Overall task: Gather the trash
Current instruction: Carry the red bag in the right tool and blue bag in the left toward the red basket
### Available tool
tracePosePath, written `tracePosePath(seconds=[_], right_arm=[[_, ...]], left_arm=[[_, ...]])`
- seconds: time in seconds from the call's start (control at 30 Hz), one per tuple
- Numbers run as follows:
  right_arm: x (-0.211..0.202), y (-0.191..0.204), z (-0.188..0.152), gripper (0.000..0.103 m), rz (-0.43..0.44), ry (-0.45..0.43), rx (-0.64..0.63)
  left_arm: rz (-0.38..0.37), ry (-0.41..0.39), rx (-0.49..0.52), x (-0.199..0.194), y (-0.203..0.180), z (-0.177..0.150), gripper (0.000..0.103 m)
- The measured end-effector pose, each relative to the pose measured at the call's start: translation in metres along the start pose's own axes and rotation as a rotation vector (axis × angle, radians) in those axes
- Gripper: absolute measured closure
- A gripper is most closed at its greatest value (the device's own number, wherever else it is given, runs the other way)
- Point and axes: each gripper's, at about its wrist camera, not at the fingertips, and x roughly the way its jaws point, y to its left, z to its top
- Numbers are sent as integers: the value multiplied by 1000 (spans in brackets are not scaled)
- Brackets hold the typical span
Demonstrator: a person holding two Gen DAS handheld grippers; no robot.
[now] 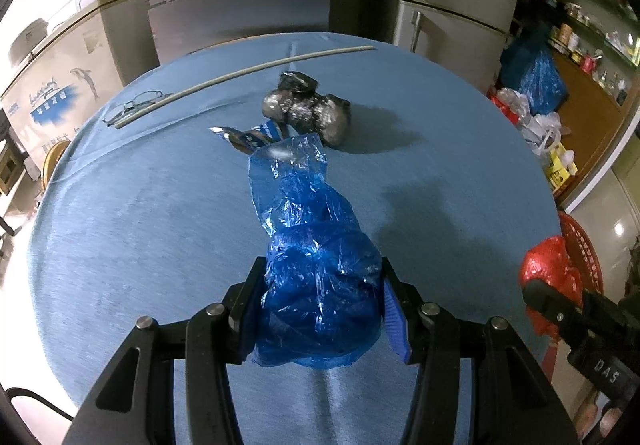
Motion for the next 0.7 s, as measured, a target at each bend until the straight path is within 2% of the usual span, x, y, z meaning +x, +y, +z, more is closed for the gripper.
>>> tracePosePath(seconds=[0.7], right_arm=[[-19, -23, 0, 54, -27, -41, 47]], left_arm=[[-42, 12, 81, 1, -39, -4, 49]])
